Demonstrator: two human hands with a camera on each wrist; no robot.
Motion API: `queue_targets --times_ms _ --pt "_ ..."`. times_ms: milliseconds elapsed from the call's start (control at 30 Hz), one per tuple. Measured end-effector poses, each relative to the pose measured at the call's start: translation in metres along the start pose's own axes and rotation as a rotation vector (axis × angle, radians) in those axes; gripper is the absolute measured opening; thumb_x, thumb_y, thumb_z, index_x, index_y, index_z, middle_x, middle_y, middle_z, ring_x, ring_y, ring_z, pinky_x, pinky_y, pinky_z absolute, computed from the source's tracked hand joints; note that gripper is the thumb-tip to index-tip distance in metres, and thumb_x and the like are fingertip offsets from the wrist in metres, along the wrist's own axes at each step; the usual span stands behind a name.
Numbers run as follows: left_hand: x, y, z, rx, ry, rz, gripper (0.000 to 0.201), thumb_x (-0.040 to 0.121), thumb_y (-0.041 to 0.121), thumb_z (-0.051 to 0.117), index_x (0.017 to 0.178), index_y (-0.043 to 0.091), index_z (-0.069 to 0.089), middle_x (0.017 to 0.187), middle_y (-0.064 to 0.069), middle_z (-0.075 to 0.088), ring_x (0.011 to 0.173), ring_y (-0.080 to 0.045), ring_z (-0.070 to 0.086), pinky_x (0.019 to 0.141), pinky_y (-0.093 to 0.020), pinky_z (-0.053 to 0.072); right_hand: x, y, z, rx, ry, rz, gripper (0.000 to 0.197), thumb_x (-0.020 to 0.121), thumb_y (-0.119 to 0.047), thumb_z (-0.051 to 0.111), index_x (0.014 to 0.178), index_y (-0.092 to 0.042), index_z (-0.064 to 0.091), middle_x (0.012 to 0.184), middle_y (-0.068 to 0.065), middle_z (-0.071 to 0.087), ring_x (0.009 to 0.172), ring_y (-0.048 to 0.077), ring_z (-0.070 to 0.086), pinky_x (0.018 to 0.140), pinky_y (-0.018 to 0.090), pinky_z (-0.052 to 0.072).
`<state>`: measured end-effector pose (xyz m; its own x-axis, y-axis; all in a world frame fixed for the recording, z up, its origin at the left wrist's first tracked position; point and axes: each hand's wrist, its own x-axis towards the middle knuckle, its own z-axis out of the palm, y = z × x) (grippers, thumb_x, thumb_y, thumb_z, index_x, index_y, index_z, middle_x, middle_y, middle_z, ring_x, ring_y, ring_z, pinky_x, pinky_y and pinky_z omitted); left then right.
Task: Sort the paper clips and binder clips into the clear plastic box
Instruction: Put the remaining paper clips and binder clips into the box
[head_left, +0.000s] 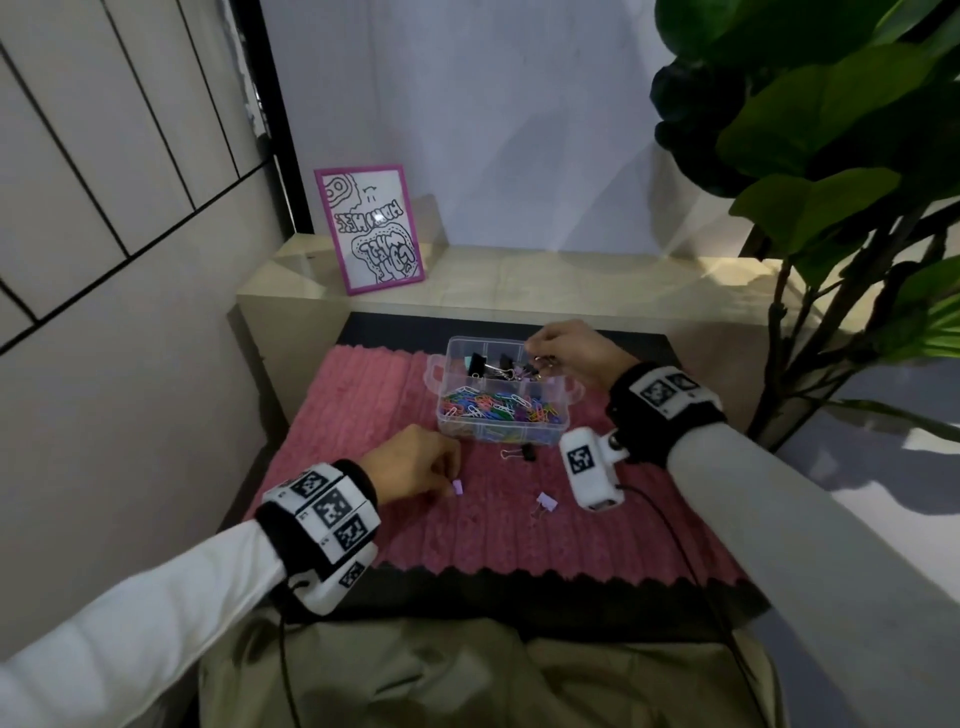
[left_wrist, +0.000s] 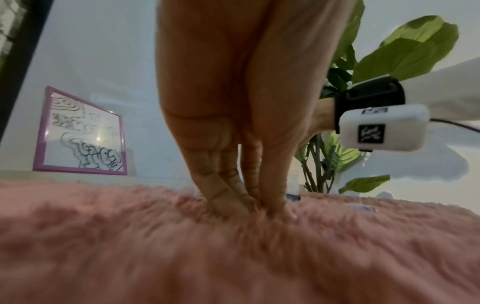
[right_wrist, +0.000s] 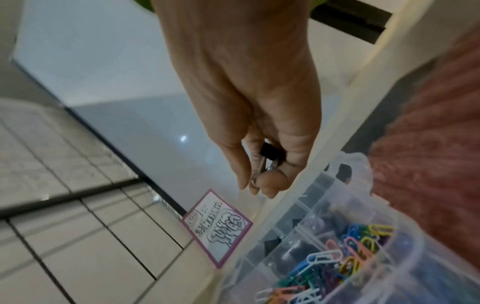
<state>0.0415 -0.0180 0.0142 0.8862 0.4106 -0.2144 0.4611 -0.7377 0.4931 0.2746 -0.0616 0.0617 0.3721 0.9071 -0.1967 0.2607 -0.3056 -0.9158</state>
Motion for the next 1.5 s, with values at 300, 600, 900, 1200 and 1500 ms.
queue_targets --times_ms 300,600,900,1200,1500 --pt "-0.013 -0.004 -0.019 -0.612 -0.027 -0.03 0.01 0.078 0.004 0.067 0.08 0.012 0.061 0.082 -0.006 0.069 0.059 -0.006 0.059 0.058 -0.014 0.05 -0.02 -0.01 0.027 -0.786 0.042 -0.329 0.021 0.093 -0.014 0.05 0.106 -0.001 0.06 0.109 0.016 0.062 0.101 0.028 0.057 0.081 0.031 0.04" --pt "0.01 0.013 -0.033 -0.678 0.292 -0.024 0.021 0.072 0.002 0.071 0.081 0.012 0.056 0.073 -0.005 0.063 0.056 -0.003 0.059 0.058 -0.016 0.048 -0.066 0.003 0.05 -0.278 -0.25 -0.313 0.009 0.086 -0.007 0.062 0.086 0.001 0.061 0.063 0.004 0.064 0.048 0.004 0.062 0.054 0.019 0.054" --pt "0.029 0.013 -0.046 -0.598 0.29 -0.024 0.027 0.071 -0.008 0.068 0.076 0.015 0.055 0.059 0.009 0.067 0.059 0.002 0.065 0.06 -0.015 0.053 -0.049 0.014 0.002 -0.013 0.005 -0.339 0.015 0.086 -0.004 0.06 0.095 0.007 0.066 0.073 0.014 0.066 0.058 0.01 0.066 0.058 0.019 0.054" --pt "0.05 0.013 -0.046 0.081 0.366 0.059 0.012 0.081 -0.006 0.056 0.089 0.002 0.061 0.087 -0.012 0.067 0.075 -0.017 0.064 0.066 -0.019 0.048 0.017 0.015 -0.01 -0.408 0.196 -0.232 0.016 0.087 -0.002 0.056 0.095 0.005 0.069 0.09 0.019 0.07 0.079 0.026 0.067 0.065 0.024 0.051" --pt "0.029 0.014 -0.039 0.324 0.293 0.2 0.015 0.087 0.007 0.053 0.097 0.007 0.064 0.098 -0.01 0.067 0.085 -0.022 0.064 0.075 -0.038 0.053 0.001 0.01 -0.004 -0.796 0.015 -0.36 0.022 0.088 -0.002 0.052 0.103 0.003 0.067 0.103 0.017 0.069 0.092 0.024 0.064 0.07 0.018 0.042"
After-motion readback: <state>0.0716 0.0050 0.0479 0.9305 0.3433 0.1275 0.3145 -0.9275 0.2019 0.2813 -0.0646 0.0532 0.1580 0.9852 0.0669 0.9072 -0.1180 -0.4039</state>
